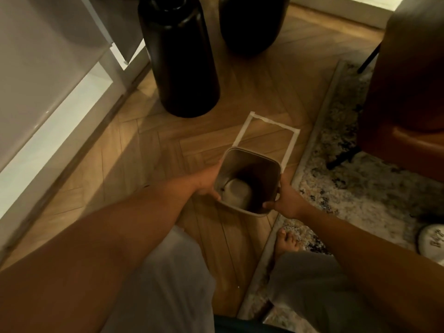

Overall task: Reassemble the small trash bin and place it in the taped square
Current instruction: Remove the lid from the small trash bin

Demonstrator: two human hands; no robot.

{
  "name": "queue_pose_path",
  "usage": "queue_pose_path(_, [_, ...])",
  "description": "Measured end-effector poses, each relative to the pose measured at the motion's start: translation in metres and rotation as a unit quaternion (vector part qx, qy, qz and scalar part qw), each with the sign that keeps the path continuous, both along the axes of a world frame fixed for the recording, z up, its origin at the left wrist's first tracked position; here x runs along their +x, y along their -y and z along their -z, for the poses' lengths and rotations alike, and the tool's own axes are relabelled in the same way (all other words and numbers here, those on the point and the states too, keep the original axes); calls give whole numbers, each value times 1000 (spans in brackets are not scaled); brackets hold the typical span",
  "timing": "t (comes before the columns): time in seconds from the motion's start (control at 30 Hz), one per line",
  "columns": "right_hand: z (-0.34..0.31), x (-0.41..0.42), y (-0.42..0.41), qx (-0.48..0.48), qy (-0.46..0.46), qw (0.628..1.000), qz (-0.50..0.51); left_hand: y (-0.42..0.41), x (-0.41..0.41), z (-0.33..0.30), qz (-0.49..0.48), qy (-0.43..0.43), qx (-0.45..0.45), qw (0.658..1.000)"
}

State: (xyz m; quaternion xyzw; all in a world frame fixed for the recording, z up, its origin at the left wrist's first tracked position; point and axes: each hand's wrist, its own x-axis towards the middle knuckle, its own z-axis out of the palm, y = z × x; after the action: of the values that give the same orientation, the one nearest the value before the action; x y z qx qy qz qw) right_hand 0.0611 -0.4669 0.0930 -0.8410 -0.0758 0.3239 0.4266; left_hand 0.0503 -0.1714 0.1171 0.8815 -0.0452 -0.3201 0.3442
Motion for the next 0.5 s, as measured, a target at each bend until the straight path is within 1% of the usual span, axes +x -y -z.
queue_pose_path(0.07, [0, -1, 2, 0, -14, 1000, 4, 0, 0, 1, -4, -10, 0, 1000])
queue_pose_path(0.2, [-4, -3, -1, -10, -12, 1000, -1, 2, -2, -2, 1, -20, 30, 999])
queue_pose_path(0.43, [-12, -11, -8, -71, 13, 996, -54, 6, -7, -4, -19, -46, 45, 998])
queue_pose_path(0.5, [-13, -15, -10, -88, 12, 993, -72, 4, -9, -2, -27, -61, 36, 997])
